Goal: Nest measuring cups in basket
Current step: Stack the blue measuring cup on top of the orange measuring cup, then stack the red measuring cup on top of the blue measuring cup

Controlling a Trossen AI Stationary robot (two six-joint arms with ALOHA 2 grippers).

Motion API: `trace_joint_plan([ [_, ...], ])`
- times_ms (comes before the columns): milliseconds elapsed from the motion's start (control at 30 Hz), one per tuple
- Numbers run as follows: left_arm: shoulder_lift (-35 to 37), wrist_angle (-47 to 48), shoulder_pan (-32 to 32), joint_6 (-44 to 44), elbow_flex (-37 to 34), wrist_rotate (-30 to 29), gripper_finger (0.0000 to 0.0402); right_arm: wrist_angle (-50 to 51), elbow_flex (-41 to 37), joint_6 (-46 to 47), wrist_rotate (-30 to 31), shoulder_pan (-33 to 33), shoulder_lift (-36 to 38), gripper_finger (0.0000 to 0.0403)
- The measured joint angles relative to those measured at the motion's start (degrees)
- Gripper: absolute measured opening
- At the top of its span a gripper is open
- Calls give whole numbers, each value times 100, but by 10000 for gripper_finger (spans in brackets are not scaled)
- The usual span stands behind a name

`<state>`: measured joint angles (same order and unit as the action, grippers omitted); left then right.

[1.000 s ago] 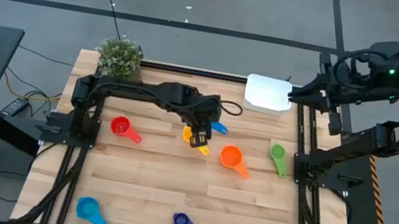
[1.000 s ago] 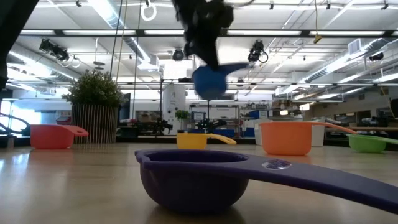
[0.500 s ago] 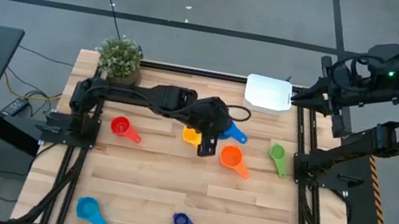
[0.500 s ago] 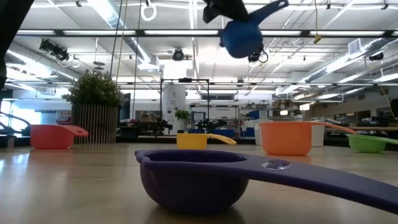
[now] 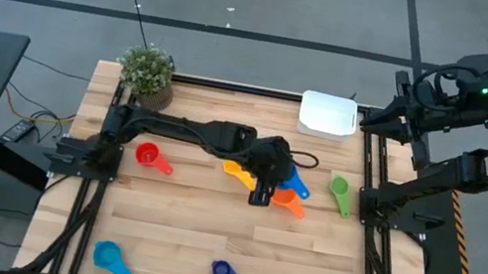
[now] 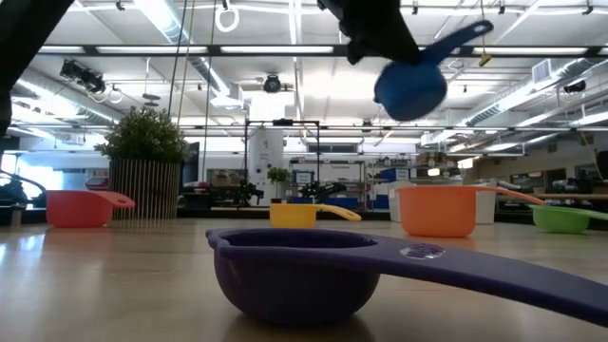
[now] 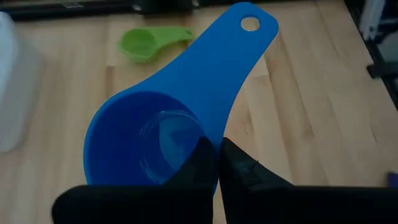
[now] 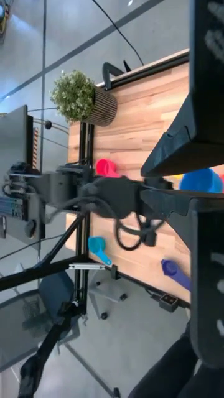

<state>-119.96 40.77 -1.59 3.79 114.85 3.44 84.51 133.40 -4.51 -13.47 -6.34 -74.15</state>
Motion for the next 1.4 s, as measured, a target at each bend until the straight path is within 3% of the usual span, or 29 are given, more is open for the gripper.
trace_joint_plan([
  [867,-1226,-243,-65,142,-4,240,9,11,-1,38,30,1,46,52],
  [1200,-1145,-258,-65,-188,-3,197,84,11,-1,-15,30,-1,46,52],
  [1400,-913,-114,-55,-487,-4,199,98,17,0,-17,30,0,46,52],
])
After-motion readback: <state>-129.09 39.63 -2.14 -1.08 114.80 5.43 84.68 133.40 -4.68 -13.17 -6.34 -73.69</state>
